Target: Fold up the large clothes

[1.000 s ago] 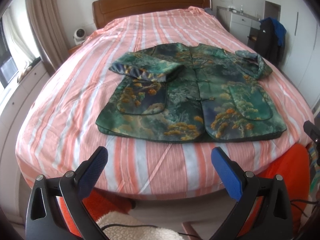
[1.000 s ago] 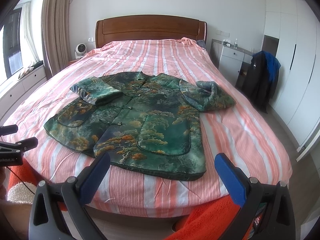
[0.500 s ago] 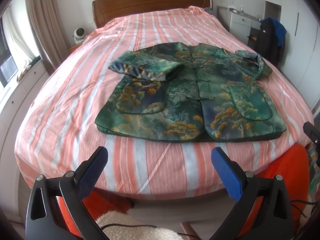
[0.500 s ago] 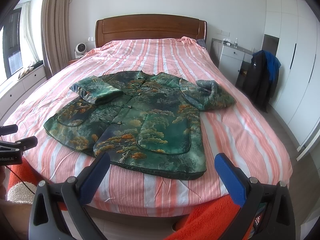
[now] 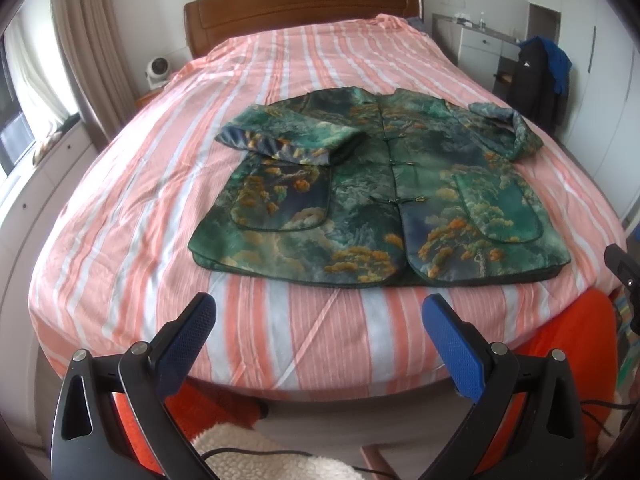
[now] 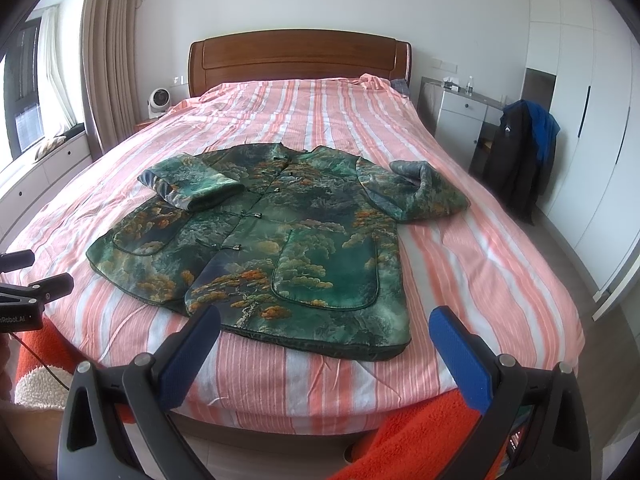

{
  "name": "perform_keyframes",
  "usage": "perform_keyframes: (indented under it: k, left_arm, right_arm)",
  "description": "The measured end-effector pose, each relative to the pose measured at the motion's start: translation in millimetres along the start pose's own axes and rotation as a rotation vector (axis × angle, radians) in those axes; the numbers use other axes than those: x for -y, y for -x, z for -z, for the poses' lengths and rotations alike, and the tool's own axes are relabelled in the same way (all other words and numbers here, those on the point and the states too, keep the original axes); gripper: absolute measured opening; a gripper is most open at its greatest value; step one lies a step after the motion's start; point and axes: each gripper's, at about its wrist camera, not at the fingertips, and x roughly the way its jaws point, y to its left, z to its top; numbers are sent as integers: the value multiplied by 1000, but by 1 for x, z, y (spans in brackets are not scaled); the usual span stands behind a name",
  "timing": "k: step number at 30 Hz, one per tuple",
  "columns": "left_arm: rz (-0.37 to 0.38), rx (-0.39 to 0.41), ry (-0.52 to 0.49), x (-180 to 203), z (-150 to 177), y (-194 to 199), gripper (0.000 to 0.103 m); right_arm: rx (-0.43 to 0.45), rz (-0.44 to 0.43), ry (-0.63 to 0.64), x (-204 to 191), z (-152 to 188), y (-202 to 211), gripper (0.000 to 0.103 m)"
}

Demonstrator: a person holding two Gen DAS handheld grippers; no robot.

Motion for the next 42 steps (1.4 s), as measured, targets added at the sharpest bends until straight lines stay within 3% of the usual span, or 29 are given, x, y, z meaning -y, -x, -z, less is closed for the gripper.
perform_keyframes:
  k: [42]
  left_arm:
    - [-1,-11,5,0,0,-3,103]
  right_arm:
    - [-12,-7,5,-3,4,-6,103]
